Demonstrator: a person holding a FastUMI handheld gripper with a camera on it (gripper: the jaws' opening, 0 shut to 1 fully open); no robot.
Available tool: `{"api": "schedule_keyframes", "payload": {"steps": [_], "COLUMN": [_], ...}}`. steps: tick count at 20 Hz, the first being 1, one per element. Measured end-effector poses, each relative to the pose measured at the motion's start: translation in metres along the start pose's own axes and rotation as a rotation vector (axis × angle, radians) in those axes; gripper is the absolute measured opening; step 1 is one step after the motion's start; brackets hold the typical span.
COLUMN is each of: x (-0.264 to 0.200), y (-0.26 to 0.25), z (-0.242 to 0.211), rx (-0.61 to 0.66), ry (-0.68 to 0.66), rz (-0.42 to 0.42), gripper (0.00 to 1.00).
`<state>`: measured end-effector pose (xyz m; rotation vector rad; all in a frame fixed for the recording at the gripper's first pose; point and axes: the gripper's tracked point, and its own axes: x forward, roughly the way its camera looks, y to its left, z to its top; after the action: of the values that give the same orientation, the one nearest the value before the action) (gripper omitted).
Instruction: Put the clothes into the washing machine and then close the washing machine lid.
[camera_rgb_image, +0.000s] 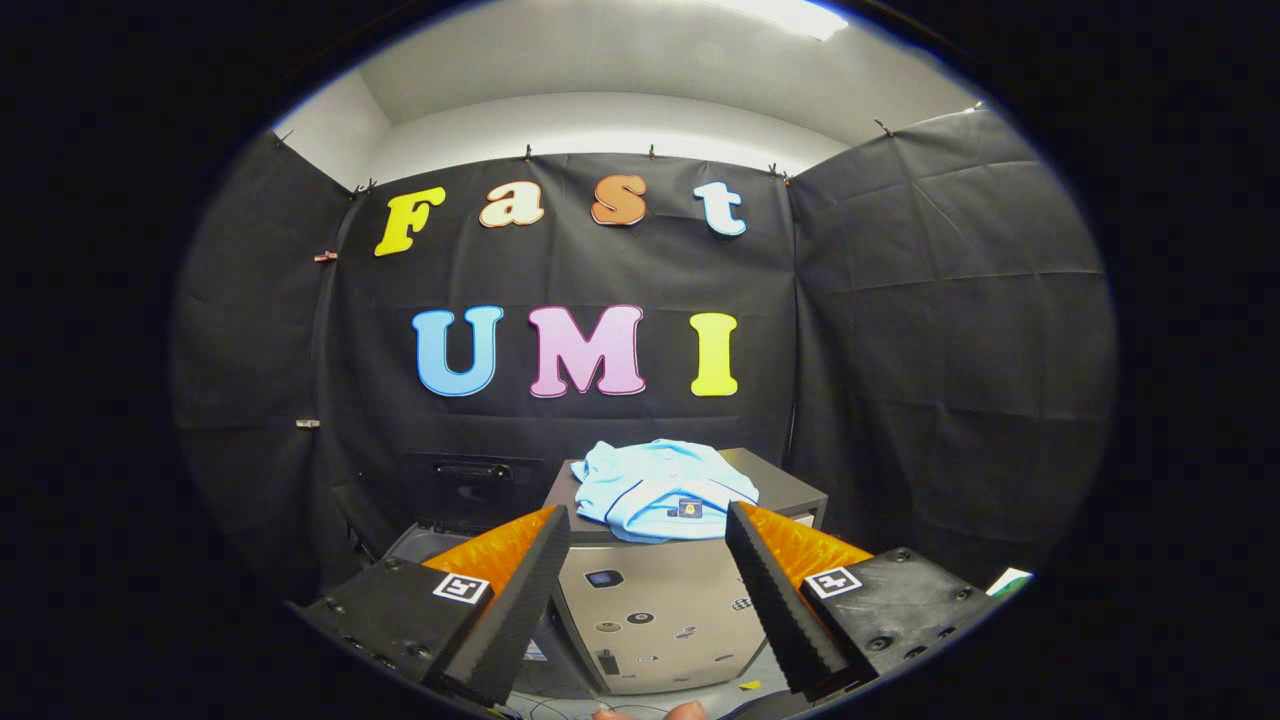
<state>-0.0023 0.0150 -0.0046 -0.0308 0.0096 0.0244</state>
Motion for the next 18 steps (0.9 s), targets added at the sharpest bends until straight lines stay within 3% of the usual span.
{"api": "schedule_keyframes", "payload": {"steps": [10,18], "x": [0.013,0.096], "y": [0.014,0.011], "z": [0.003,0.022], "rx": [0.062,0.088], "ry": [-0.013,0.095], "rz": [0.067,0.133], "gripper": [0.98,0.98]}}
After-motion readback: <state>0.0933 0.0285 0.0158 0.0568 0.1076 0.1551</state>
